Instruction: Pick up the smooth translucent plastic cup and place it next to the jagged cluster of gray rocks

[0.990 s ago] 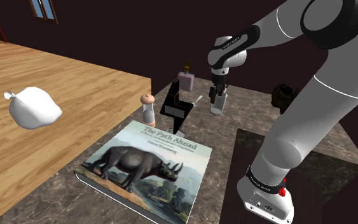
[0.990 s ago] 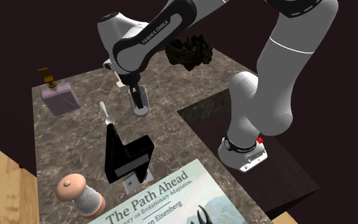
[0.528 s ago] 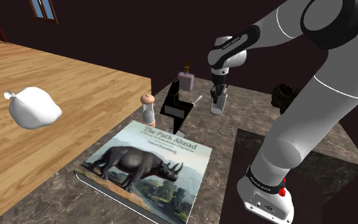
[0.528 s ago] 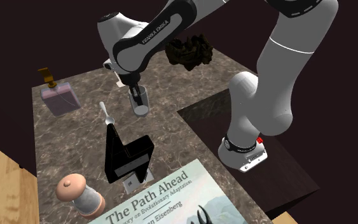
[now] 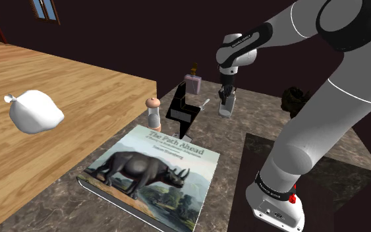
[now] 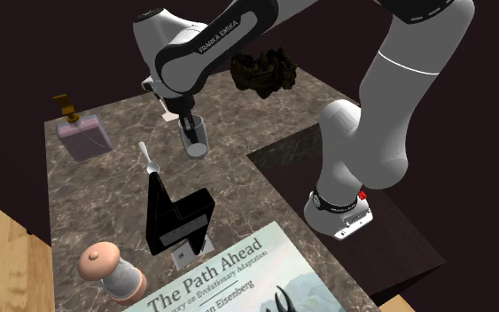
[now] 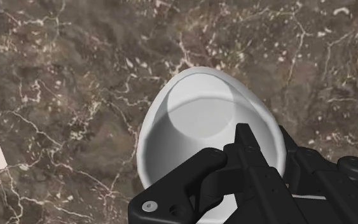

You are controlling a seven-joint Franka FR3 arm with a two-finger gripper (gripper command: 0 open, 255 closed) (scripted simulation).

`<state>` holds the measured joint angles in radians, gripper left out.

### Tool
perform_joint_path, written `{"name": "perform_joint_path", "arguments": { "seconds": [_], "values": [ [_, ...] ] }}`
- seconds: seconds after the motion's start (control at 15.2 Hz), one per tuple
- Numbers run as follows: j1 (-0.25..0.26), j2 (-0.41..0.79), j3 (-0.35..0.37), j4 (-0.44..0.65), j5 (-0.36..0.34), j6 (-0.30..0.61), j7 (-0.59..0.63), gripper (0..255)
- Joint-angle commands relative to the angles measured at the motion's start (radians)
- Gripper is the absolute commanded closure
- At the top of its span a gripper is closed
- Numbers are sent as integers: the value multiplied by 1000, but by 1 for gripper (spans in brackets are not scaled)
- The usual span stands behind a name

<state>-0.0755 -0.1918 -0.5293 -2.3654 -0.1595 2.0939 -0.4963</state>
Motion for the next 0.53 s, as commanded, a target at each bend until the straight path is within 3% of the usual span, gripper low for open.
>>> {"name": "perform_joint_path", "arguments": {
  "seconds": [0.0,0.46],
  "values": [
    [-1,-14,3,14,-4,-27,2,255],
    [-2,-59,18,73,-15,-127,11,255]
  ]
}}
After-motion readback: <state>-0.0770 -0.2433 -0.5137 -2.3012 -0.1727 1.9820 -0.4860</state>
